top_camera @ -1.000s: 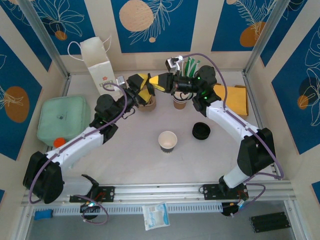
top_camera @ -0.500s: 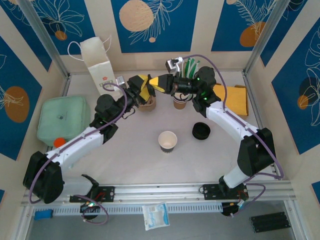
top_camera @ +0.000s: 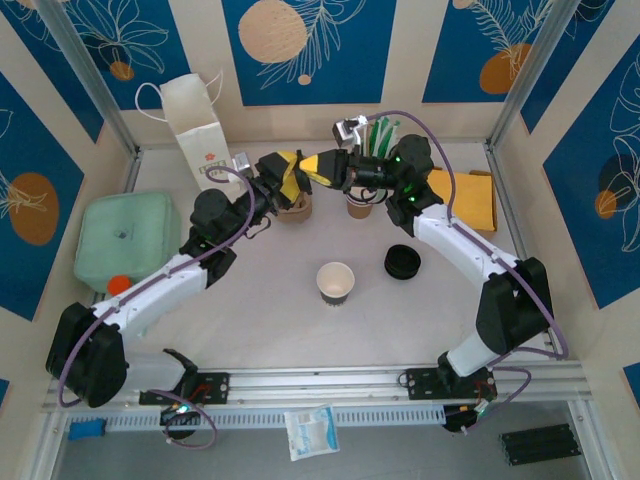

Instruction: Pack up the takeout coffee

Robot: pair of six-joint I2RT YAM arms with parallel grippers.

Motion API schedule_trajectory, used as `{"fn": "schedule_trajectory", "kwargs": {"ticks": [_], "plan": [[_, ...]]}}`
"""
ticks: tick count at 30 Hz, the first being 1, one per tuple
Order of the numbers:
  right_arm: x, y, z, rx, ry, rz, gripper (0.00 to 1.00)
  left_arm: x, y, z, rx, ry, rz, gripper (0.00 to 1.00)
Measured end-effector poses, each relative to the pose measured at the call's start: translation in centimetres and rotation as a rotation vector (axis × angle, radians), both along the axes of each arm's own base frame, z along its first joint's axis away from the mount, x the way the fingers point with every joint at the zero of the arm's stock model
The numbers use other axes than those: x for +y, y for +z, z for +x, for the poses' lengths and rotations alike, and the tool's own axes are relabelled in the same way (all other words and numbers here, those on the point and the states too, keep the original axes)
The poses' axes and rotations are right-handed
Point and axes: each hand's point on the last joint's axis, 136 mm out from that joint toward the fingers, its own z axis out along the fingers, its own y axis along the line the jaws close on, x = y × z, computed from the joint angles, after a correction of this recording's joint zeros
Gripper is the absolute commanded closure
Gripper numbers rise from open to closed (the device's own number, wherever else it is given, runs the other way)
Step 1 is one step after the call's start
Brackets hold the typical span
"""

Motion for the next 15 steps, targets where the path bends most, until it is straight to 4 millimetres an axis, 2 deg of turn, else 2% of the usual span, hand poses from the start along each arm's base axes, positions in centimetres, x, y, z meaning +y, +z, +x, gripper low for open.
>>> {"fn": "schedule_trajectory", "kwargs": {"ticks": [7,15], "plan": [[-0.4,-0.7,0.2,0.026,-0.01,-0.019,0.76,-0.1,-0.8,-0.1,0.008,-0.002,0.013,0.3],[-1.3,-1.1,0.5,0.037,-0.038,-0.032,0.54,-0.1,-2.0,-0.2,0.01,0.002,0.033,0.3]]}}
